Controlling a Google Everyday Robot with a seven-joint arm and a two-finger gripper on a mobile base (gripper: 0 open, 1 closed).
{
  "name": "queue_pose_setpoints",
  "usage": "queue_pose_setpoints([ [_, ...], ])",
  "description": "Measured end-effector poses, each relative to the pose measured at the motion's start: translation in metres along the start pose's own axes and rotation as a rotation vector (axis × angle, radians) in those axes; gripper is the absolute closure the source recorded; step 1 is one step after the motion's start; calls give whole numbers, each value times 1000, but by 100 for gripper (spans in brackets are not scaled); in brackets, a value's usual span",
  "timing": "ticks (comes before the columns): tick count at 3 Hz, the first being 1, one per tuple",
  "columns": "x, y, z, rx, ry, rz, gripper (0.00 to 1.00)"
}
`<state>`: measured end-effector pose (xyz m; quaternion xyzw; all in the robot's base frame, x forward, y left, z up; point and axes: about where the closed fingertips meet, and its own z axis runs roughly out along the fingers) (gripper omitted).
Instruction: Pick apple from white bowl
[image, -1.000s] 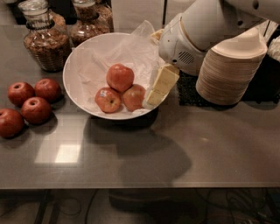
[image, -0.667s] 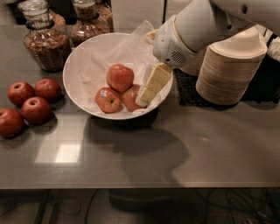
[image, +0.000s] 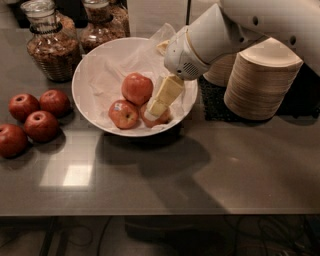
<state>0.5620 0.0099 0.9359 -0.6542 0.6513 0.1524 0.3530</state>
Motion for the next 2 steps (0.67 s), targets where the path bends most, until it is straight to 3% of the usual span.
queue_pose_setpoints([
  [2, -16, -8, 28, -69, -75, -9, 0],
])
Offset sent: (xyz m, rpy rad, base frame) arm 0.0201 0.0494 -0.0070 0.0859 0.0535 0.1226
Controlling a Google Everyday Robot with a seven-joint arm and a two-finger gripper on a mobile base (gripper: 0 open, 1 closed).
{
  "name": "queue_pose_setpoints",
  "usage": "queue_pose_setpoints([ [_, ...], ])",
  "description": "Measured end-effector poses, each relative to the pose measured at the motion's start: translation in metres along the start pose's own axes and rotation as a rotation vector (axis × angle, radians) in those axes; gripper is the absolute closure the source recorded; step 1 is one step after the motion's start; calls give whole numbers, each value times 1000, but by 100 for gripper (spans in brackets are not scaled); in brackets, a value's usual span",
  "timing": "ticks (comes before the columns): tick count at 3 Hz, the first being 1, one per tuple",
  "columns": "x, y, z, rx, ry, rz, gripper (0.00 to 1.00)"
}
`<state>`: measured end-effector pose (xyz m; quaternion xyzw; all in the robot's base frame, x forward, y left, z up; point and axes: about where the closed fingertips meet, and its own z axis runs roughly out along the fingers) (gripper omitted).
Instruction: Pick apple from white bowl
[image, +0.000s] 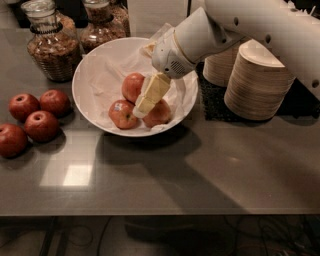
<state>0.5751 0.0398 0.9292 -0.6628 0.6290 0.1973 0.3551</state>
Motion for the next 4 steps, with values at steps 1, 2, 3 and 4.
queue_pose_setpoints([
  [1, -1, 0, 15, -35, 8, -6, 0],
  [2, 1, -1, 23, -44, 33, -13, 0],
  [3, 1, -1, 23, -44, 33, -13, 19],
  [4, 1, -1, 23, -44, 33, -13, 43],
])
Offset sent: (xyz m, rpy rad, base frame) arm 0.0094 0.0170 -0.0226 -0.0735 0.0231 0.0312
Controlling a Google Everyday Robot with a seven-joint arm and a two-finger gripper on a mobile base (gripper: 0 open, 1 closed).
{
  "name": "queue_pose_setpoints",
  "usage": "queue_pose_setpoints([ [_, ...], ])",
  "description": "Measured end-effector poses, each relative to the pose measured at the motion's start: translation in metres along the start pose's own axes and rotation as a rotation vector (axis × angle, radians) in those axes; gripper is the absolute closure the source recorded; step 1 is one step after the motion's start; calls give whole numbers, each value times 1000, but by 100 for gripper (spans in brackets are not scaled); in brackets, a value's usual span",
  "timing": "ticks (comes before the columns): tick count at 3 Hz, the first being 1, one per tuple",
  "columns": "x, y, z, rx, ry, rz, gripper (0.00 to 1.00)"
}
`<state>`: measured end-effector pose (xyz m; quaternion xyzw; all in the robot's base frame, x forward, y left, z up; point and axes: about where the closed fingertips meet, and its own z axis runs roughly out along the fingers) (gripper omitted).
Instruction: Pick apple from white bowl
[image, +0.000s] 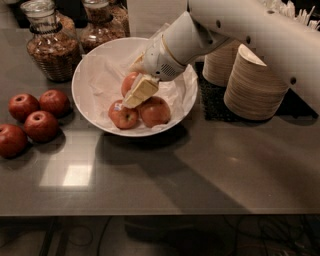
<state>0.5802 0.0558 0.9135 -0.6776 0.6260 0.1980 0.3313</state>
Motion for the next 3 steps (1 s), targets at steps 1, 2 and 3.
queue_pose_setpoints([
  [1, 0, 0, 0, 0, 0, 0, 66],
  [2, 0, 0, 0, 0, 0, -1, 89],
  [3, -25, 1, -17, 14, -31, -49, 100],
])
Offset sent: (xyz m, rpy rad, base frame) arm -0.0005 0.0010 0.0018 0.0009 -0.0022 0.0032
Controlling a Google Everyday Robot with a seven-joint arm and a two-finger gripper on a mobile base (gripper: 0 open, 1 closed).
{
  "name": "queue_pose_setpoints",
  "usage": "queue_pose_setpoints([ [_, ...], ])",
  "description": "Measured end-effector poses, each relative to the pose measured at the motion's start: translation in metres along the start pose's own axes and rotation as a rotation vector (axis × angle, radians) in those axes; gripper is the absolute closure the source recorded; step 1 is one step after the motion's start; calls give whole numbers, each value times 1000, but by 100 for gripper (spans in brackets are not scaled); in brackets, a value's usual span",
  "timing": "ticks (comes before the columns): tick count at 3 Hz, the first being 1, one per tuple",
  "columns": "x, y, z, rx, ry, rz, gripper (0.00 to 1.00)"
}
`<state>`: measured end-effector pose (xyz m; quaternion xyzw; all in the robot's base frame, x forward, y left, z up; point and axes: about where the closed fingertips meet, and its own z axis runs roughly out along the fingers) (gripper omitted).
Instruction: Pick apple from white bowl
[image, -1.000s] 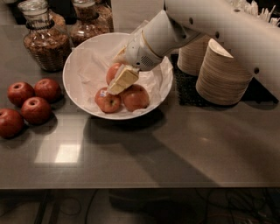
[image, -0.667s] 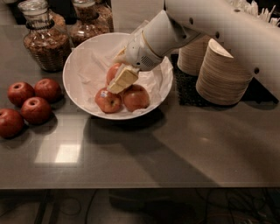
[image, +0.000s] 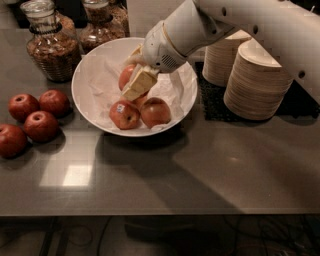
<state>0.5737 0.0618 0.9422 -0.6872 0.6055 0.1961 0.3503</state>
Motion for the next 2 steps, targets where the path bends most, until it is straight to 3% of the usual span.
queue_pose_setpoints([
  [1, -31, -8, -35, 64, -23, -76, 100],
  [2, -31, -8, -35, 64, -23, -76, 100],
])
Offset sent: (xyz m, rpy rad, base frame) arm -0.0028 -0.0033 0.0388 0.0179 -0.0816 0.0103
